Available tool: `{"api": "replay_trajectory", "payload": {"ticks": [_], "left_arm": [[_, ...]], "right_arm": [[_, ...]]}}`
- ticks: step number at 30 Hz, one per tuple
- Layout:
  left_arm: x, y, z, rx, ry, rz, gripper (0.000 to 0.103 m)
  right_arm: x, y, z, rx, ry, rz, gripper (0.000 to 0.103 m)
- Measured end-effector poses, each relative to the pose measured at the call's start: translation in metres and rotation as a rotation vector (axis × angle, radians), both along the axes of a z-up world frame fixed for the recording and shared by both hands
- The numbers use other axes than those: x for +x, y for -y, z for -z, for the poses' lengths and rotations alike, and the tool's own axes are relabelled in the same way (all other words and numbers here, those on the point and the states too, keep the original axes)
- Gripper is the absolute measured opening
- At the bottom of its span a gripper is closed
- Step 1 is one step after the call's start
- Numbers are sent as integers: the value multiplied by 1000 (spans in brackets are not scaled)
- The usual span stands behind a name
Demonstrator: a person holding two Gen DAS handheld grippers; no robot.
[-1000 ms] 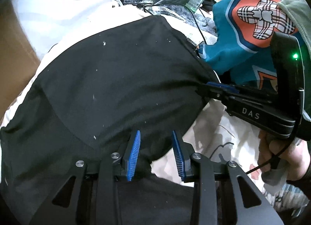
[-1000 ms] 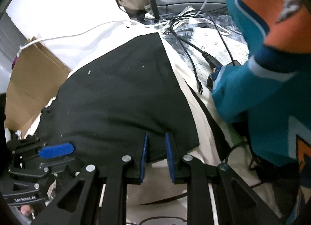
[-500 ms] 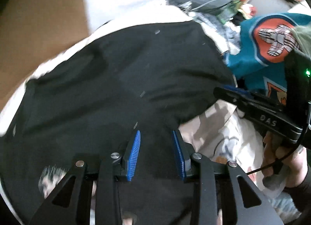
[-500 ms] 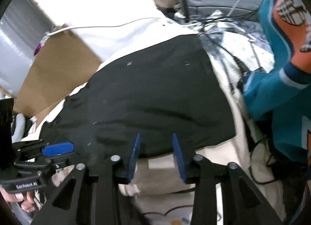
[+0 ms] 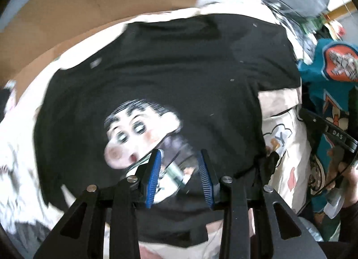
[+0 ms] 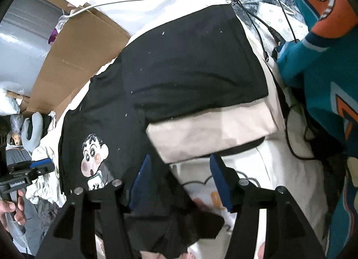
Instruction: Fold clothes
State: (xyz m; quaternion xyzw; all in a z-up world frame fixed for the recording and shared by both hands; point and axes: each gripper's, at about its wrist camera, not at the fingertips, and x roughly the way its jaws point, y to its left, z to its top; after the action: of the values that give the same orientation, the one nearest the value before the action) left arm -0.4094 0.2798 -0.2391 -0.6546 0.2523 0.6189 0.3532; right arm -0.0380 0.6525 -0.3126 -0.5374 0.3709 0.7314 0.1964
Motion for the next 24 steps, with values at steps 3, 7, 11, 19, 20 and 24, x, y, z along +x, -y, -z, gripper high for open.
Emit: {"api": "replay_trajectory", "payload": {"ticks": [3, 7, 11, 19, 20, 24], "left_arm": [[-10, 27, -28, -33, -32, -77, 74], [-17, 55, -62, -34, -47, -139, 74], [-23, 85, -98, -18, -57, -180, 74], [-26, 158, -184, 25, -102, -249, 74], [-26, 167, -194, 31, -100, -262, 74], [-25, 202, -226, 13, -114, -302, 74]], "right_arm": [[-4, 5, -18, -19, 0, -39, 60], [-11, 11, -48, -32, 0, -90, 69], [-13, 17, -84, -16, 4, -126, 73], [-15, 34, -174, 21, -11, -175, 79], [-14, 36, -185, 23, -12, -176, 79], [-9, 45, -229, 46, -19, -176, 80]]}}
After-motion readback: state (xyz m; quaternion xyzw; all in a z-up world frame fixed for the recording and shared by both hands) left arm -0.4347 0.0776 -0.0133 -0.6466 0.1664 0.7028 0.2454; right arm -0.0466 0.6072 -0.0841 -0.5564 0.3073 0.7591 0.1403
